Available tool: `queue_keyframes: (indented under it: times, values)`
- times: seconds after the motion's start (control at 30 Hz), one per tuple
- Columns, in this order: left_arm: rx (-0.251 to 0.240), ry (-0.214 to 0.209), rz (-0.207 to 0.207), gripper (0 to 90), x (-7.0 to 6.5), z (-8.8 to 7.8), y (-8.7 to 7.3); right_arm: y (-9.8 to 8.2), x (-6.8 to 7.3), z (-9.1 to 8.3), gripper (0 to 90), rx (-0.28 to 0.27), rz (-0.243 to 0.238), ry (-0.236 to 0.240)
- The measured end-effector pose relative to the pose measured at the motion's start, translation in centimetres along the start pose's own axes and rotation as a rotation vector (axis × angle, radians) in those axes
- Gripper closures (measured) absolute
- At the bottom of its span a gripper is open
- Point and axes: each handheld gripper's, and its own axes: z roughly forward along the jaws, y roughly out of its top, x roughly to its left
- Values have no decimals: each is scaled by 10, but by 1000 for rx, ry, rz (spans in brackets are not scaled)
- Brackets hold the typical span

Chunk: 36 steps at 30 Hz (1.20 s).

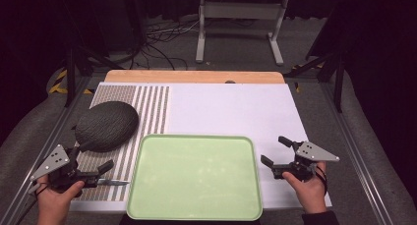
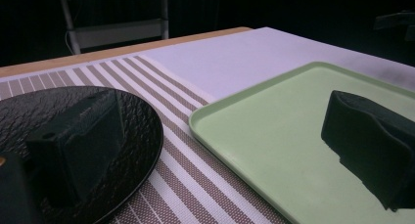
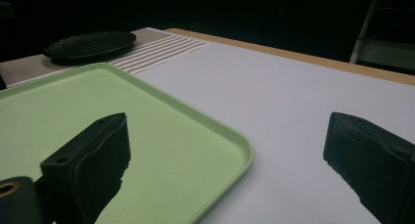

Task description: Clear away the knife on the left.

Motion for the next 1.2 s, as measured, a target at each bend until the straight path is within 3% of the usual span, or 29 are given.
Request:
queue_keyframes:
  times: [0.8, 0.87, 0.97, 1.2]
  values:
    - [46, -1, 25, 26, -3, 1, 6, -2, -1, -1, 43, 0, 7, 10]
    - [89, 13, 66, 26, -6, 2, 11, -2, -1, -2, 43, 0, 9, 7]
    - [144, -12, 115, 28, -9, 1, 18, -1, 0, -2, 43, 2, 7, 5]
    - [261, -22, 173, 37, -8, -1, 29, -1, 0, 0, 43, 7, 3, 11]
